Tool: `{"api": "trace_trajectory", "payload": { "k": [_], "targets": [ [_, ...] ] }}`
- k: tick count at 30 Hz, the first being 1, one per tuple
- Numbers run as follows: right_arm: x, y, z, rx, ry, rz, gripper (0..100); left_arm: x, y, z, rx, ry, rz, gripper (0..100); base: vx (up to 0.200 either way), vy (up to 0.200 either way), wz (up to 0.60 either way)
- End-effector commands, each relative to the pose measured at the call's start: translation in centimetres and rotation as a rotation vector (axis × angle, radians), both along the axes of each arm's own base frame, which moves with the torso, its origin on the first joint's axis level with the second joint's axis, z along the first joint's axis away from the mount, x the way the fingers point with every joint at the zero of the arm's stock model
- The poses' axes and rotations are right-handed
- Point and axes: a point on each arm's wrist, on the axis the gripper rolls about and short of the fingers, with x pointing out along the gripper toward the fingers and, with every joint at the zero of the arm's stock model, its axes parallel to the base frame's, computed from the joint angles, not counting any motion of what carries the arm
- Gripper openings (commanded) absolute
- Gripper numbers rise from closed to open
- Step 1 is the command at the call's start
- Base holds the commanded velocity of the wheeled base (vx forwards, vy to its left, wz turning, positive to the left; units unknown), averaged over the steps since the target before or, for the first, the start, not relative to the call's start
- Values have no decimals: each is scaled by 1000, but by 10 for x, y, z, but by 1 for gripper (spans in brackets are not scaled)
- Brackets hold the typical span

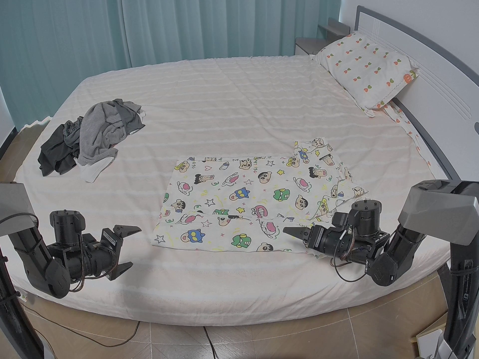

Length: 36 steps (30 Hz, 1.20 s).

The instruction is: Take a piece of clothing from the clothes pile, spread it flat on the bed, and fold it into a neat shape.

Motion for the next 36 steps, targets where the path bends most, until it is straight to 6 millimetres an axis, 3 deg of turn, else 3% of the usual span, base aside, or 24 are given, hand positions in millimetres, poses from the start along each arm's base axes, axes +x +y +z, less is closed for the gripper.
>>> {"api": "trace_trajectory", "payload": {
  "k": [1, 9, 12, 16, 17, 19, 22, 23, 24, 29, 36],
  "targets": [
    [13, 2, -4, -2, -17, -23, 100, 0, 0, -2, -1, 6, 0, 100, 0, 0, 0],
    [30, -3, 0, 9, -67, -70, 100, 0, 0, -2, 1, 6, -1, 100, 0, 0, 0],
    [30, -5, 11, 39, -80, -88, 100, 0, -2, -1, 2, 4, -8, 100, 0, 0, 0],
    [17, -6, 41, 151, -52, -111, 100, 0, -3, -1, 28, -10, -29, 100, 0, 0, 0],
    [6, -9, 61, 190, -60, -118, 100, -2, -5, 0, 52, -24, -47, 100, 0, 0, 0],
    [-7, -15, 76, 198, -77, -121, 100, -3, -5, 2, 55, -26, -50, 100, 0, 0, 0],
    [-16, -22, 85, 200, -85, -131, 100, -4, -6, 4, 55, -36, -46, 100, 0, 0, 0],
    [-33, -40, 96, 201, -95, -167, 100, -5, -6, 7, 52, -44, -47, 100, 200, 0, 0],
    [-33, -40, 96, 201, -95, -167, 100, -5, -6, 7, 52, -44, -47, 100, 200, 0, 0],
    [-72, -67, 92, 196, -107, -211, 100, -9, -20, 6, 69, -45, -116, 100, 200, 0, 0],
    [-79, -76, 82, 156, -176, -211, 100, -9, -24, 6, 73, -45, -123, 100, 200, 0, 0]
  ]
}}
